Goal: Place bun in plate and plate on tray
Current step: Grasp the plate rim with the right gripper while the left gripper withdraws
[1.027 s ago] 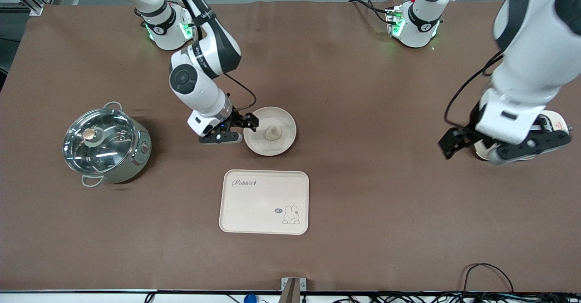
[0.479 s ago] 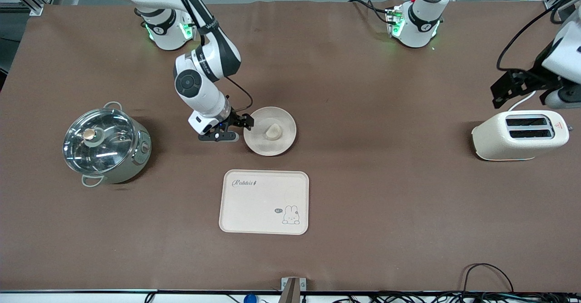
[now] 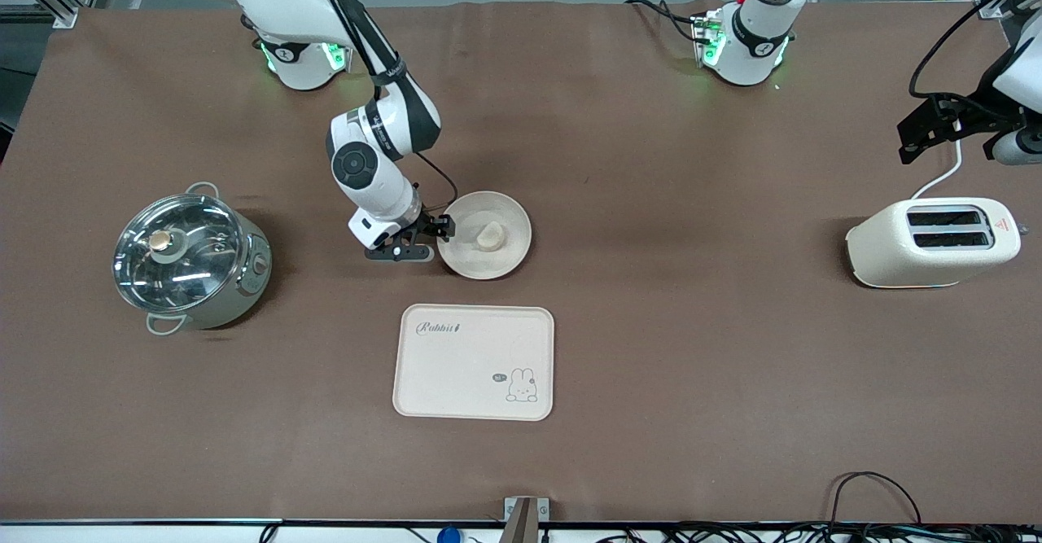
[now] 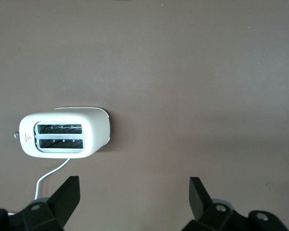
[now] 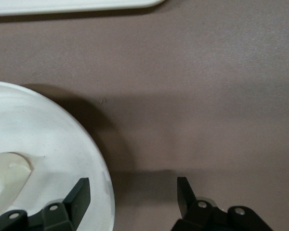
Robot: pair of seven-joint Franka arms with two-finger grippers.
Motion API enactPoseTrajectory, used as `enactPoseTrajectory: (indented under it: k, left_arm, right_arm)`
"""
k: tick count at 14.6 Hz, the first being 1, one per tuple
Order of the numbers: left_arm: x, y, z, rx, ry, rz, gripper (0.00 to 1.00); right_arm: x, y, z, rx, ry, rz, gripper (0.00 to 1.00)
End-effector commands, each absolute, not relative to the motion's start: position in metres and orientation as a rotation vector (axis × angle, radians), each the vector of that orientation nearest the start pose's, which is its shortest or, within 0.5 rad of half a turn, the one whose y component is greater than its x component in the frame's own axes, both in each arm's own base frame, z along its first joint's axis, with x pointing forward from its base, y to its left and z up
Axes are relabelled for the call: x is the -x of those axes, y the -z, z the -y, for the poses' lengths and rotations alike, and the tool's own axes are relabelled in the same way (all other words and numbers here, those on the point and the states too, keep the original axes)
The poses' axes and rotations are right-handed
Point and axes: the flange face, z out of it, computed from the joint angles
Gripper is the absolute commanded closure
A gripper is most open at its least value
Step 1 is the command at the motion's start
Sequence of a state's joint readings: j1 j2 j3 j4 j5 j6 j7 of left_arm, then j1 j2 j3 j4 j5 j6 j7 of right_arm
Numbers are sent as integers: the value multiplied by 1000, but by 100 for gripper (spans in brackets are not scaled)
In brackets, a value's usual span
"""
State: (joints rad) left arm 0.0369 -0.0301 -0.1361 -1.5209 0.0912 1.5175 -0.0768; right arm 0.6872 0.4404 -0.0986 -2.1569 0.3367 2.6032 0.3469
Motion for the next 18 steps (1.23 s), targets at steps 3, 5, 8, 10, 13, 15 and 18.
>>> enactPoseTrajectory:
  k: [3, 5, 8, 10, 13, 15, 18]
  left_arm:
    - [-531, -662, 48, 3056, 41, -56, 0]
    - [-532, -661, 49, 3056, 41, -59, 0]
    - [-532, -661, 50, 3056, 41, -61, 0]
    - [-531, -661, 50, 3058, 38, -61, 0]
    - [-533, -660, 49, 3059, 36, -55, 0]
    - [-534, -657, 49, 3058, 29, -57, 0]
    - [-533, -657, 50, 3057, 27, -64, 0]
  right_arm:
    - [-476, -194, -323, 2989, -69, -90, 25]
    - [-474, -187, -333, 2993, -87, -73, 29]
    - [-474, -185, -334, 2995, -88, -68, 46]
    - [-474, -175, -334, 3005, -104, -55, 63]
    - [-475, -175, -332, 3003, -106, -82, 92]
    - [-475, -176, -332, 2998, -105, -94, 99]
    - [-478, -185, -331, 2983, -100, -106, 100]
